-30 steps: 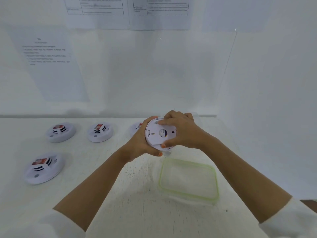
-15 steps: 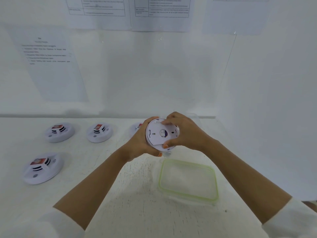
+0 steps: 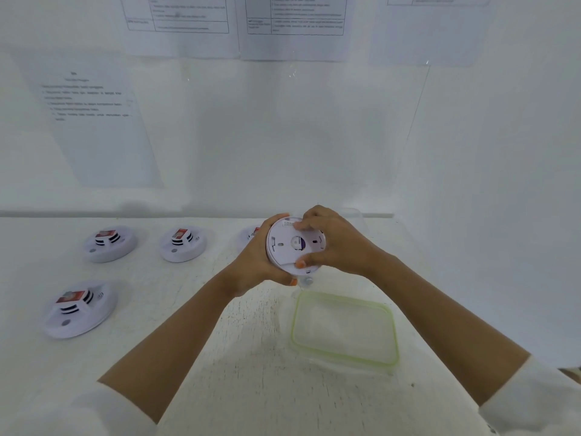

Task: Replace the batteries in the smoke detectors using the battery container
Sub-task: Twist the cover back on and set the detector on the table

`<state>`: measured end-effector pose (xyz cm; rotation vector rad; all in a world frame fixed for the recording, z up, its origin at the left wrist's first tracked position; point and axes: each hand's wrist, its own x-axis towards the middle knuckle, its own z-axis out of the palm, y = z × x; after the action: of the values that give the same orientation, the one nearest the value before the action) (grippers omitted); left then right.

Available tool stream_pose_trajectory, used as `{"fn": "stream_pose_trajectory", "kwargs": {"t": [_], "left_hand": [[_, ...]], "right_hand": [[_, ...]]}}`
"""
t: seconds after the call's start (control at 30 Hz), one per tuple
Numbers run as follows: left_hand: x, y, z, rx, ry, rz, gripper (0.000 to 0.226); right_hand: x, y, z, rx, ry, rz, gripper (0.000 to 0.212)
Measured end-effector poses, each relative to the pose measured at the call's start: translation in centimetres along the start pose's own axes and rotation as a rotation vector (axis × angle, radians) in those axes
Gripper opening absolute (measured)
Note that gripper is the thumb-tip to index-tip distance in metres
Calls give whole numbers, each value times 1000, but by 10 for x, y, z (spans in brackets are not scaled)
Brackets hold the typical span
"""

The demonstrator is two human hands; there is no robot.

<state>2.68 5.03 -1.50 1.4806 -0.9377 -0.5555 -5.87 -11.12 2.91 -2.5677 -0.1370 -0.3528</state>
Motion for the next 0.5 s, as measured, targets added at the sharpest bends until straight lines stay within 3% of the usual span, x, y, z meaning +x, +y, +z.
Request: {"fn": "stream_pose_trajectory", "kwargs": {"t": [0.5], "left_hand": [[-1,-4,4,-18,77,10,95]], "right_hand": [[-2,9,24,8,61,-3,60]]}}
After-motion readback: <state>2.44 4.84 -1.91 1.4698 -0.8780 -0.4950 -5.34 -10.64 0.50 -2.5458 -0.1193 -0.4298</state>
